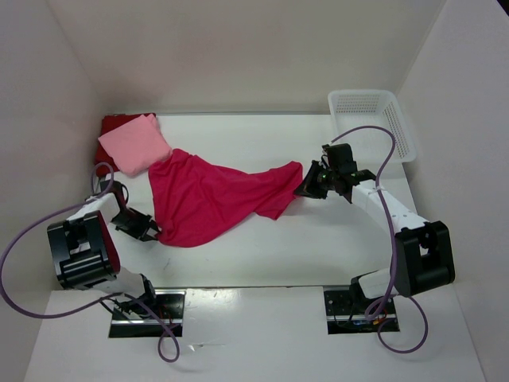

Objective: Fold and stack the t-shirts
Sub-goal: Flatten out the tshirt

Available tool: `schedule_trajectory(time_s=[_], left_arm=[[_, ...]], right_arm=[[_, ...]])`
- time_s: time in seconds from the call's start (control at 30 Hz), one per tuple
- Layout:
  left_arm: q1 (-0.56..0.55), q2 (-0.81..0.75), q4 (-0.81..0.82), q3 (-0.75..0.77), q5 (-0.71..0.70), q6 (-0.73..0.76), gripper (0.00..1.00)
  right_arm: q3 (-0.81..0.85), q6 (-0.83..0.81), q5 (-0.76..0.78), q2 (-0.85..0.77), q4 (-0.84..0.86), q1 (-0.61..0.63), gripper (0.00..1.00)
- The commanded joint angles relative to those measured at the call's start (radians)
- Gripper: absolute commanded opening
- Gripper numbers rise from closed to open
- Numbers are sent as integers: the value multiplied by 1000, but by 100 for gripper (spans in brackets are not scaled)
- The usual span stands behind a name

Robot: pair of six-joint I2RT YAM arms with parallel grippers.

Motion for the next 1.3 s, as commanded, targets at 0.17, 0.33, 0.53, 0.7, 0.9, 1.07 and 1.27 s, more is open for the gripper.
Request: schedule_trajectory(time_s=[0.17,0.33,0.53,0.7,0.9,1.07,1.27], left_arm=[[-1,48,45,-13,18,-6,30],[-10,86,56,6,28,33,0],[-61,-86,-32,200,104,69,0],[-121,-169,-139,469,153,69,0],[-148,-137,-139,886,216,98,0],[-148,-84,-113,1217,267,48,0],[-138,-54,-41,1475,308,-78,0]], right_arm=[[21,-10,-10,-10,37,10,4],[32,-1,-1,-10,37,10,4],[116,-1,60,-68,-51,10,0],[271,-1,99,-174,-184,10,0],[678,-22,218,-216,-342,10,0],[1094,-73,335,-177,-456,10,0],[1562,-82,401,-47,-485,82,0]])
